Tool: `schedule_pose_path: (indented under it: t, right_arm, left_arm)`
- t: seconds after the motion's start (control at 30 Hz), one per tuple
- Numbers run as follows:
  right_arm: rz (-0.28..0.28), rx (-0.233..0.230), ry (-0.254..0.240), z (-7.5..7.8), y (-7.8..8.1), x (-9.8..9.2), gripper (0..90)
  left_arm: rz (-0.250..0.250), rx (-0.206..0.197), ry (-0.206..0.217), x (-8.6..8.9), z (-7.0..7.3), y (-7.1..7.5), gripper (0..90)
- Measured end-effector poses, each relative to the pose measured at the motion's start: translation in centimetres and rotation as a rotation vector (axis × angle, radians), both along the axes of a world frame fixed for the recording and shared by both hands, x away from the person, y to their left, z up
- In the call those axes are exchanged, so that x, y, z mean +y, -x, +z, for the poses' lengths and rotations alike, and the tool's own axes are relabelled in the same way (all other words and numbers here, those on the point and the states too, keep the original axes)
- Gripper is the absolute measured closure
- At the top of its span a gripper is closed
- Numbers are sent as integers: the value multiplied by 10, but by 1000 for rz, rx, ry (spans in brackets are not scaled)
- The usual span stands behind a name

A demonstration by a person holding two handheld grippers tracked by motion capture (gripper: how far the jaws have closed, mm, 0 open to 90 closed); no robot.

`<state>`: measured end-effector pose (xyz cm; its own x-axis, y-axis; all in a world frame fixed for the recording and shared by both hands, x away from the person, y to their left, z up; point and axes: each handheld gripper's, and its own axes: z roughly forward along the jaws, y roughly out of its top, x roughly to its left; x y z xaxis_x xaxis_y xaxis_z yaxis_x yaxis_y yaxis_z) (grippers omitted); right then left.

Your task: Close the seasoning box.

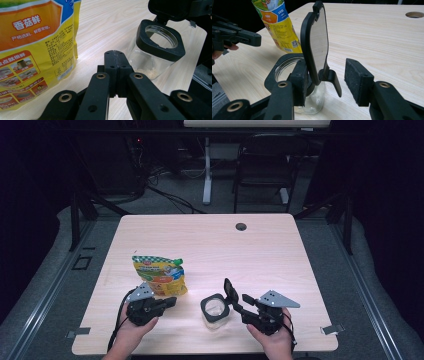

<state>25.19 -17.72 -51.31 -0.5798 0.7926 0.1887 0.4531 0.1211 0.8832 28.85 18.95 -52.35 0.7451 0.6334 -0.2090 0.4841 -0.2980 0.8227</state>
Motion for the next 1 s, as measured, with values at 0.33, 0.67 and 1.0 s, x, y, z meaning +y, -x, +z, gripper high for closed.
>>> schedule_pose_path:
  t: [0.33, 0.67, 1.0]
  right_arm:
    - [-1, 10, -9, -1, -3, -4, 566]
    - [22, 26, 4, -3, -12, 9, 666]
    - [30, 49, 29, 0, -22, 19, 708]
  left_arm:
    - [14, -1, -17, 2, 0, 1, 893]
    - [37, 1, -20, 9, 0, 1, 889]
    - [57, -9, -14, 14, 1, 1, 885]
